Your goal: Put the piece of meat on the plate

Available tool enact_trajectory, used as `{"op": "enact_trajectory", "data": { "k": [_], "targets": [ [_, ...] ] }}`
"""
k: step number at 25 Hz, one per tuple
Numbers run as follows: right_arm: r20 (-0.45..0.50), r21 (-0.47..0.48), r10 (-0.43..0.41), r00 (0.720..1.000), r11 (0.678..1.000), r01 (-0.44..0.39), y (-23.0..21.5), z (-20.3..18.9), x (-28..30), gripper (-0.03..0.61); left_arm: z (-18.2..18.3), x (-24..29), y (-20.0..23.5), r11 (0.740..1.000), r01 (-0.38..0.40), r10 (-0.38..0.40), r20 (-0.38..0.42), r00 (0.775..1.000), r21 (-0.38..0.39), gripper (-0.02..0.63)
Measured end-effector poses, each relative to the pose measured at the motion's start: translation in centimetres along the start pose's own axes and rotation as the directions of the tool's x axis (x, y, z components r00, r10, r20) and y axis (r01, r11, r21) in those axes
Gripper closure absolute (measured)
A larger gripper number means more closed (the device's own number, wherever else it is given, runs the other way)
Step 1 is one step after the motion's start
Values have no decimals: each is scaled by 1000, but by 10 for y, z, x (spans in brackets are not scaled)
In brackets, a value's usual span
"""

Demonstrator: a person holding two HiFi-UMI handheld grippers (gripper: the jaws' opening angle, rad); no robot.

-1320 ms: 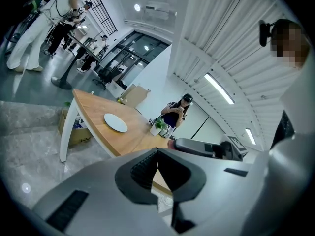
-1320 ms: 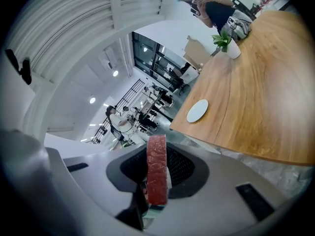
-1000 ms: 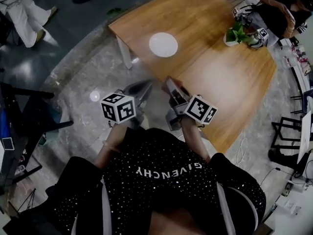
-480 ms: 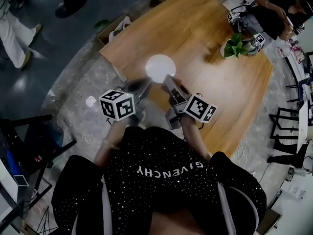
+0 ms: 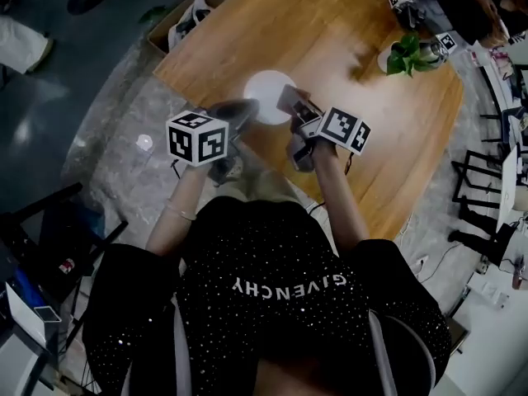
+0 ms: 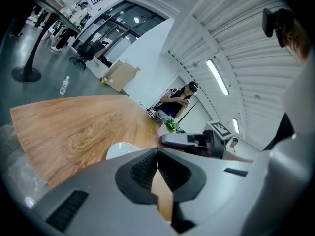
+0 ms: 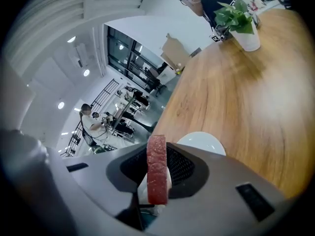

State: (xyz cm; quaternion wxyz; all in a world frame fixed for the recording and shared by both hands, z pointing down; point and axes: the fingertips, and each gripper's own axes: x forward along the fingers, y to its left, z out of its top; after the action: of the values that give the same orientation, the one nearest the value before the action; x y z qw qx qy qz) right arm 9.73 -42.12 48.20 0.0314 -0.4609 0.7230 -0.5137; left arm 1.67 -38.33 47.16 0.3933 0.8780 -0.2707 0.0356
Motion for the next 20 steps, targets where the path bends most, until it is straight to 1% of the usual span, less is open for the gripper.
{"op": "enact_trajectory", "data": {
  "k": [2,3,7,9,12,16,20],
  "targets": [
    [-49,8,-18,999,1000,18,-9,-3,17,482,-2,6,8,1000,-2,3,-14,1000,6,603],
    [-78,14,-25,997,1000,26,-13,-6,26,482,-1,8,12,1000,-6,6,-8,1000,13,603],
    [-176,5,-60,983,998,62,-27,-18,54,482,11,15,30,996,-45,41,54,998,80,603],
    [-211,8,-73,975,997,77,-31,-24,64,482,13,16,39,993,-65,58,77,995,99,603],
    [-252,0,-93,963,995,96,-33,-30,77,482,15,15,51,992,-80,70,103,992,95,603],
    [-292,1,-98,951,995,103,-31,-44,92,482,7,10,60,990,-105,95,105,990,90,603],
    [-323,-20,-117,939,993,117,-35,-51,100,482,1,10,60,992,-102,93,107,990,81,603]
  ]
}}
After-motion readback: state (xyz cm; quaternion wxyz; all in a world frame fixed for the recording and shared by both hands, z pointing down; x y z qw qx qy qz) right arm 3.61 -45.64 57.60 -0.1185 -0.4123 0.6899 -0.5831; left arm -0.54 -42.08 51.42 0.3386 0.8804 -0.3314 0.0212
